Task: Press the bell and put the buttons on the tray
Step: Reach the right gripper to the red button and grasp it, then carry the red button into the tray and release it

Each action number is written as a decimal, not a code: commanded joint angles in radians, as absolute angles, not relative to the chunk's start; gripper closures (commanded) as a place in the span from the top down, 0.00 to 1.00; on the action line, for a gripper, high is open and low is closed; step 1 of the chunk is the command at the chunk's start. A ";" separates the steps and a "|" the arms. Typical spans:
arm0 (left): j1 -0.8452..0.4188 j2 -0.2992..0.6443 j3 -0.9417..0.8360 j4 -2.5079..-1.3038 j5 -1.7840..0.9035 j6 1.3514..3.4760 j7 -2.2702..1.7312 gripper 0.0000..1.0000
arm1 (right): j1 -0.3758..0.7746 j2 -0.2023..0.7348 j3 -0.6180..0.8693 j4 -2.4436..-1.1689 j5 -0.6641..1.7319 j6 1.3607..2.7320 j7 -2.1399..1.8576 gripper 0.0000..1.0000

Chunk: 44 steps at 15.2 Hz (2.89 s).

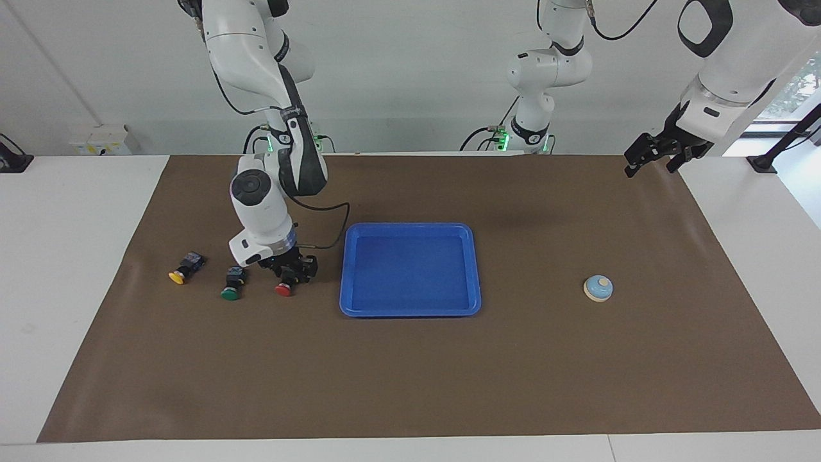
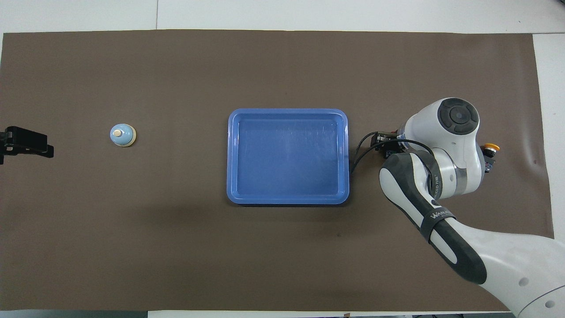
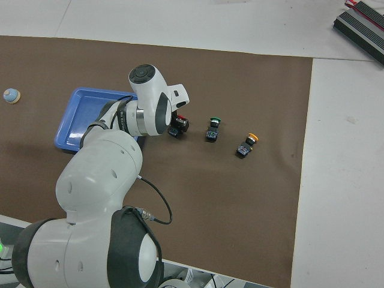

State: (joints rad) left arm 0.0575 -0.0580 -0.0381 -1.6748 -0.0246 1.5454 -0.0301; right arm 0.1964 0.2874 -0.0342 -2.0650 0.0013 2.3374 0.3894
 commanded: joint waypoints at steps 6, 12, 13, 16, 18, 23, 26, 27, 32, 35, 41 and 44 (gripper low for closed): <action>0.052 -0.072 -0.035 -1.681 -0.003 1.537 -0.032 1.00 | 0.190 0.284 -0.031 -2.048 -0.015 2.333 0.419 0.00; 0.052 -0.072 -0.037 -1.681 -0.003 1.537 -0.032 1.00 | 0.259 0.284 -0.029 -1.769 0.003 2.044 0.426 0.00; 0.052 -0.074 -0.035 -1.681 -0.003 1.537 -0.032 1.00 | 0.297 0.285 -0.029 -1.740 0.003 2.024 0.429 0.00; 0.052 -0.074 -0.037 -1.681 -0.003 1.537 -0.032 1.00 | 0.377 0.290 -0.029 -1.729 0.006 2.029 0.488 0.00; 0.052 -0.074 -0.037 -1.681 -0.003 1.536 -0.032 1.00 | 0.428 0.314 -0.029 -1.729 0.017 2.037 0.497 0.00; 0.052 -0.074 -0.035 -1.681 -0.003 1.537 -0.032 1.00 | 0.476 0.391 -0.029 -1.741 0.020 2.149 0.571 0.00; 0.052 -0.072 -0.037 -1.681 -0.003 1.537 -0.032 1.00 | 0.482 0.422 -0.029 -1.749 0.020 2.177 0.568 0.00; 0.052 -0.072 -0.035 -1.681 -0.003 1.537 -0.032 1.00 | 0.492 0.428 -0.029 -1.768 0.020 2.209 0.569 0.00; 0.052 -0.074 -0.035 -1.681 -0.003 1.537 -0.032 1.00 | 0.495 0.428 -0.029 -1.810 0.018 2.246 0.563 0.00; 0.052 -0.072 -0.035 -1.681 -0.003 1.537 -0.032 1.00 | 0.495 0.425 -0.029 -1.813 0.020 2.234 0.577 0.71; 0.052 -0.072 -0.037 -1.681 -0.003 1.537 -0.032 1.00 | 0.470 0.376 -0.041 -1.761 0.020 2.106 0.647 1.00; 0.052 -0.072 -0.037 -1.681 -0.003 1.537 -0.032 1.00 | 0.384 0.290 -0.043 -1.761 0.005 2.027 0.594 1.00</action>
State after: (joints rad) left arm 0.0575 -0.0584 -0.0382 -1.6748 -0.0246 1.5454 -0.0302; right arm 0.4481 0.3633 -0.0502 -1.7475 0.0099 2.0862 0.6331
